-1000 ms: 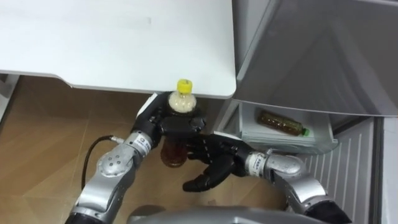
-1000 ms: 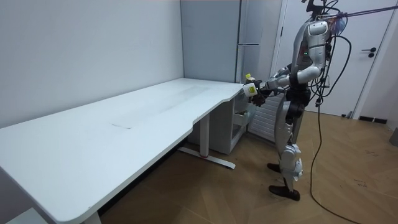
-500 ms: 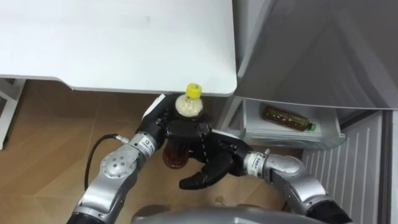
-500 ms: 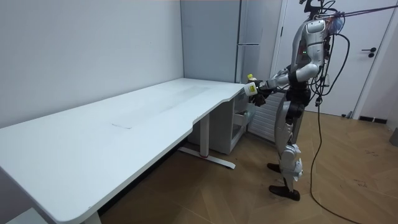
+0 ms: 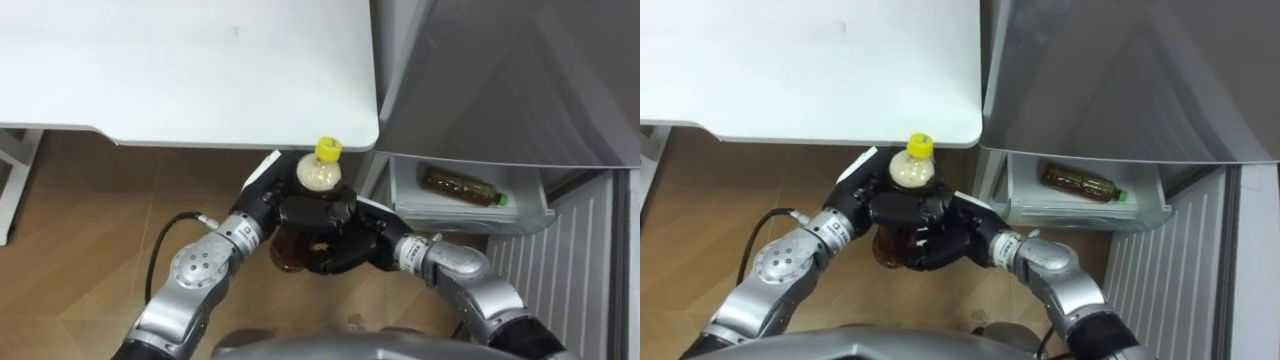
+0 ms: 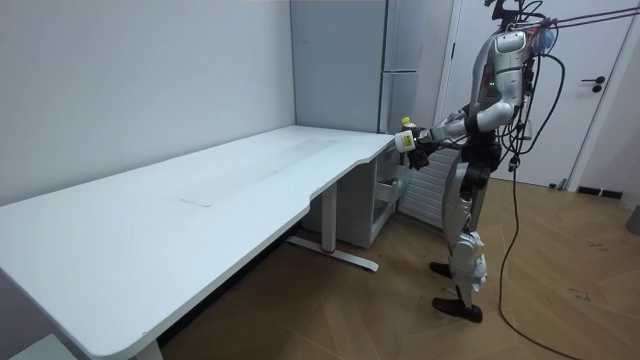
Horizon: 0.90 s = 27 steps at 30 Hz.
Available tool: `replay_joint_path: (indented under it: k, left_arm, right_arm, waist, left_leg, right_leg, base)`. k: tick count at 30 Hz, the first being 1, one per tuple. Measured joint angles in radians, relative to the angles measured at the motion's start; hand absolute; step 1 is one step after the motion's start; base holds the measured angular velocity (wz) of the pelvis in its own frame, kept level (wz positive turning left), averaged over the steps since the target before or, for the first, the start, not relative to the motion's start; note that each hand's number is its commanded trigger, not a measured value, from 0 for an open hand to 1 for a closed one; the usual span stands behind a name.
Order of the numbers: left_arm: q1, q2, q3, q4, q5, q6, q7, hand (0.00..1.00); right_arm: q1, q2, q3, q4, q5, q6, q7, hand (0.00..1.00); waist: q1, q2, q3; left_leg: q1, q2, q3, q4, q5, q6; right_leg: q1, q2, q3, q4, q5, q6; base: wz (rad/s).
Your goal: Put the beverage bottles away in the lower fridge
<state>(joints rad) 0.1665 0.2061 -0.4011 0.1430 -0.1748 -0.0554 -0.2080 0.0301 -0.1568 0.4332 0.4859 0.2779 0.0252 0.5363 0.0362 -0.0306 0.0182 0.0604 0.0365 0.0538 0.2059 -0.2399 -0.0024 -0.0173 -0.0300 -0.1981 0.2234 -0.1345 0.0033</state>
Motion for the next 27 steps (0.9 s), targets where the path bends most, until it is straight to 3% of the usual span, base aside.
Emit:
replay_joint_path:
  k: [18,19,20,21,27]
  left_arm:
    - [-0.002,0.001,0.002,0.014,-0.029,0.0,0.001,1.0]
    - [-0.002,0.002,0.002,0.014,-0.03,0.0,0.0,0.71]
    - [-0.002,0.002,0.002,0.014,-0.03,0.0,0.0,0.61]
    - [-0.002,0.002,0.002,0.014,-0.03,0.0,0.0,0.0]
    - [-0.002,0.002,0.002,0.014,-0.031,-0.019,0.001,0.0]
  right_arm:
    - [0.0,0.0,0.015,0.0,0.0,-0.001,-0.025,1.0]
    - [0.0,0.0,0.015,0.0,0.0,-0.001,-0.025,1.0]
    - [0.0,0.0,0.015,0.0,0.001,-0.001,-0.025,1.0]
    - [0.0,0.0,0.015,0.0,0.002,-0.001,-0.025,1.0]
    - [0.0,-0.001,0.018,0.0,0.029,-0.001,-0.037,1.0]
  waist:
    - [0.0,0.007,0.0031]
    - [0.001,0.007,0.0031]
    - [0.002,0.007,0.003]
    - [0.003,0.007,0.003]
    - [0.003,0.008,0.002]
  left_leg:
    - [0.003,0.001,0.002,-0.003,0.0,0.0]
    - [0.003,0.001,0.003,-0.003,0.0,0.0]
    - [0.003,0.001,0.003,-0.003,0.0,0.0]
    - [0.003,0.001,0.003,-0.003,0.0,0.0]
    - [0.004,0.001,0.005,-0.003,0.0,0.0]
  right_leg:
    - [0.0,0.003,0.005,0.0,0.0,0.0]
    - [-0.001,0.003,0.006,0.0,0.0,0.0]
    - [-0.001,0.003,0.006,0.0,0.0,0.0]
    - [-0.001,0.003,0.006,0.0,0.0,0.0]
    - [-0.001,0.003,0.008,0.0,0.0,0.0]
  base:
    - [0.0]
    - [0.0]
    - [0.0]
    - [0.0]
    - [0.0]
